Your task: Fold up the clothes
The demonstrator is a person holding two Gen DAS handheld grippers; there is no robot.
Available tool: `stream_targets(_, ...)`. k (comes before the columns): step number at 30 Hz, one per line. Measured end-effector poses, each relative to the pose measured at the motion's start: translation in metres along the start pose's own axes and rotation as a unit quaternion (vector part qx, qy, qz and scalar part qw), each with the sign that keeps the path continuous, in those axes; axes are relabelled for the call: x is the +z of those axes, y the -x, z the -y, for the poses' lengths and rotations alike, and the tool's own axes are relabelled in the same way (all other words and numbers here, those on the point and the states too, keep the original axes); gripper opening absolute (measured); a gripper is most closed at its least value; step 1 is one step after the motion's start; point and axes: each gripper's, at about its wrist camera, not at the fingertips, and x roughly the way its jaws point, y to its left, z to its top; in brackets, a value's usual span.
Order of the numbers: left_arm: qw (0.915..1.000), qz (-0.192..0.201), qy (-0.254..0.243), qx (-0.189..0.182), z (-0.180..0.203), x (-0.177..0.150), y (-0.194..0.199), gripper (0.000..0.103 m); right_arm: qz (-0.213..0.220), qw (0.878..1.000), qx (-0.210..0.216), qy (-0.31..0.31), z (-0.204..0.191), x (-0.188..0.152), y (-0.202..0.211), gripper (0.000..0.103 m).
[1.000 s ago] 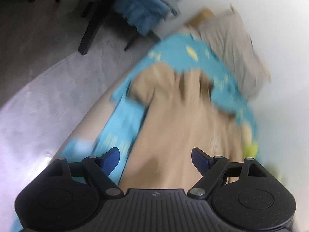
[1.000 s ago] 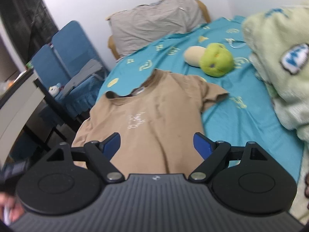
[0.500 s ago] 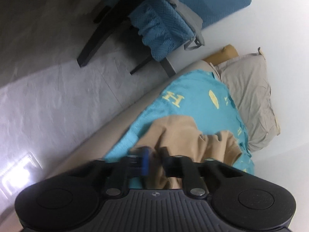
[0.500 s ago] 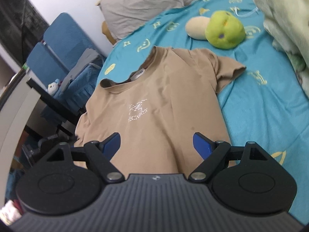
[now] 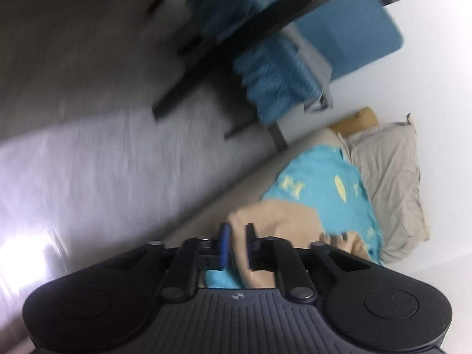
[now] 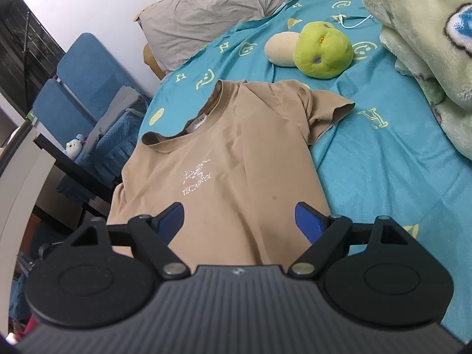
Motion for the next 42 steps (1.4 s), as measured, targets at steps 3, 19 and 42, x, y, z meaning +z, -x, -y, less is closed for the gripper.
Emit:
stream_targets(3, 1.0000, 0.001, 0.001, 0.000, 0.000, 0.005, -0.009, 0.065, -0.004, 1.000, 0.006, -0.002, 0.000, 0.000, 0.000, 0.084)
stream_targets(19, 0.9619, -0.058, -0.267, -0.015, 0.091, 0.010, -0.101, 0.006, -0.026, 1.000, -0.002, -0.012, 0.001, 0.001, -0.022, 0.084)
stream_targets(42, 0.9215, 0.042, -0.362, 0.135, 0.112, -0.031, -0.062, 0.060, 0.001, 1.000, -0.019, 0.012, 0.000, 0.003, -0.012, 0.084)
